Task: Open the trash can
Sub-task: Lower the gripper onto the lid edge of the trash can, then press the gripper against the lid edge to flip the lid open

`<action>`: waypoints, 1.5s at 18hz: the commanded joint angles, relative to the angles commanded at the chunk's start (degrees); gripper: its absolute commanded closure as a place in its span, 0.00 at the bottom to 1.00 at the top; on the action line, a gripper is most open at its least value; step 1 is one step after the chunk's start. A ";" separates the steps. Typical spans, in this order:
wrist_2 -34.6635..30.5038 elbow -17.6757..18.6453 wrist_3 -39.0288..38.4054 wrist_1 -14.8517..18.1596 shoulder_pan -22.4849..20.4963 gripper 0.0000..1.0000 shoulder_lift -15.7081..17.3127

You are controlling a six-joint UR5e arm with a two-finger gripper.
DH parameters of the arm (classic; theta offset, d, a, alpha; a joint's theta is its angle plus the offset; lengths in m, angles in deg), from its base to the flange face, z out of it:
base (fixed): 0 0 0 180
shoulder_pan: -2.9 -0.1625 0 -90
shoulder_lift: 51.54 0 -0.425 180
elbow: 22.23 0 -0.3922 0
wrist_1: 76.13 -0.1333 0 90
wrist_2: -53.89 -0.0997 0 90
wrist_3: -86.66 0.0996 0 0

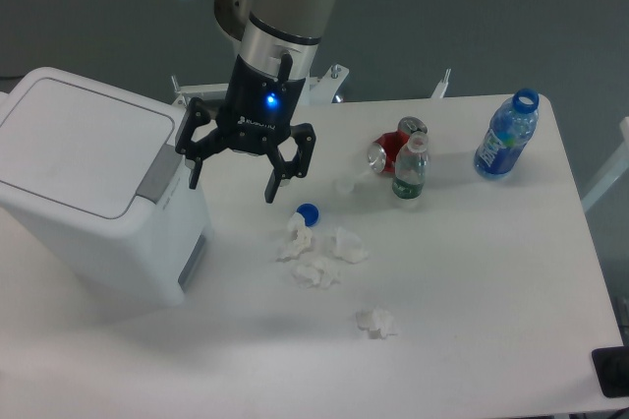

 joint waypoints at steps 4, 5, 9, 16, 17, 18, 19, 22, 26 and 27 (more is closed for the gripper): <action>0.44 0.18 0.17 1.23 0.18 0.00 0.17; 0.88 0.09 0.17 1.23 0.18 0.00 0.18; 1.14 0.09 -0.26 1.23 0.62 0.00 0.26; 1.14 0.09 -0.35 1.14 1.32 0.00 0.35; 1.06 0.17 -0.27 1.06 1.41 0.00 0.26; 1.06 0.09 -0.18 1.06 1.41 0.00 0.26; 1.06 0.17 0.00 1.06 1.41 0.00 0.18; 1.06 0.18 0.00 1.05 1.50 0.00 0.18; 1.06 0.96 0.26 0.62 1.50 0.00 -0.09; 1.06 0.97 0.26 0.62 1.50 0.00 -0.09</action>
